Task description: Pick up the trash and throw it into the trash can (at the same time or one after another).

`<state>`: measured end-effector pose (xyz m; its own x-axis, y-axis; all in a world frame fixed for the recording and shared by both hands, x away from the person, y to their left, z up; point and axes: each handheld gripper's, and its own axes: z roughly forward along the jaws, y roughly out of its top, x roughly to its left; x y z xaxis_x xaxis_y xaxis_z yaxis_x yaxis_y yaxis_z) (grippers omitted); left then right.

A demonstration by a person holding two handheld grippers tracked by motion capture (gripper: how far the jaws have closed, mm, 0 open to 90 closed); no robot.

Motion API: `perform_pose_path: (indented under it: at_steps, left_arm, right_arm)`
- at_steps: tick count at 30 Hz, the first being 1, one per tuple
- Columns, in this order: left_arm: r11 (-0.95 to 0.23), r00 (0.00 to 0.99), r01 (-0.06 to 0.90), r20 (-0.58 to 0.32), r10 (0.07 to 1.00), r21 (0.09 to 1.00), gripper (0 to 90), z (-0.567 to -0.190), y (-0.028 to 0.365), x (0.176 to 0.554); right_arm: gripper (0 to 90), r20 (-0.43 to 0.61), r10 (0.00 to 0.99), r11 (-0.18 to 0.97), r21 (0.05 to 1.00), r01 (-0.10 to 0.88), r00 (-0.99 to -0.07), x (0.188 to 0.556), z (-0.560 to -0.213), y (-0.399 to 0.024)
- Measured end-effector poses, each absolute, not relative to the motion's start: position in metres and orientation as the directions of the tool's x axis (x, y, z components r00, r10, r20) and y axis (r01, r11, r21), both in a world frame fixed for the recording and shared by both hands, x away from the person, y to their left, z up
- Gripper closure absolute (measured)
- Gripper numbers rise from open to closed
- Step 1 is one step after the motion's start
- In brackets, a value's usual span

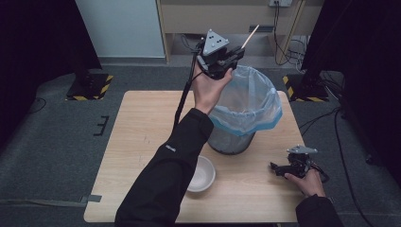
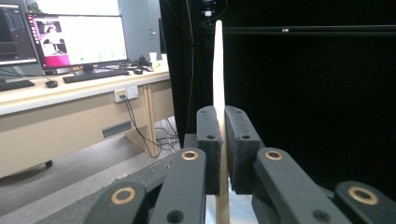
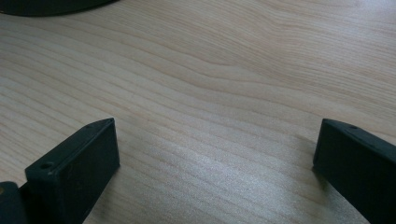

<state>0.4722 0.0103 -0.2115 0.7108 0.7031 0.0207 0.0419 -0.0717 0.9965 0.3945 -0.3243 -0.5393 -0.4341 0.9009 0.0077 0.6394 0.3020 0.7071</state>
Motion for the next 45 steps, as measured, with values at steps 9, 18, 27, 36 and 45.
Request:
perform_pose_path:
  at_steps: [9, 18, 27, 36, 45]
  left_arm:
    - [-0.116, 0.733, 0.072, 0.026, 0.68, 0.991, 85.1, -0.23, -0.009, 0.488]
    - [-0.132, 0.746, 0.096, 0.016, 0.666, 0.987, 75.6, -0.241, -0.011, 0.501]
    - [-0.102, 0.749, 0.074, 0.012, 0.663, 0.992, 68.1, -0.225, 0.024, 0.473]
    - [-0.059, 0.745, 0.055, -0.002, 0.667, 0.997, 63.2, -0.223, 0.077, 0.432]
    - [-0.043, 0.716, 0.086, -0.032, 0.698, 0.995, 59.6, -0.262, 0.134, 0.391]
  right_arm:
    - [0.6, 0.007, 0.9, 0.304, 0.707, 0.639, -0.436, 0.395, -0.539, -0.324]
    - [0.7, 0.007, 0.9, 0.304, 0.707, 0.639, -0.437, 0.395, -0.539, -0.325]
    - [0.6, 0.007, 0.899, 0.305, 0.707, 0.639, -0.437, 0.394, -0.539, -0.324]
    - [0.6, 0.007, 0.899, 0.304, 0.708, 0.637, -0.437, 0.395, -0.539, -0.324]
    - [0.7, 0.01, 0.898, 0.305, 0.706, 0.64, -0.439, 0.394, -0.539, -0.325]
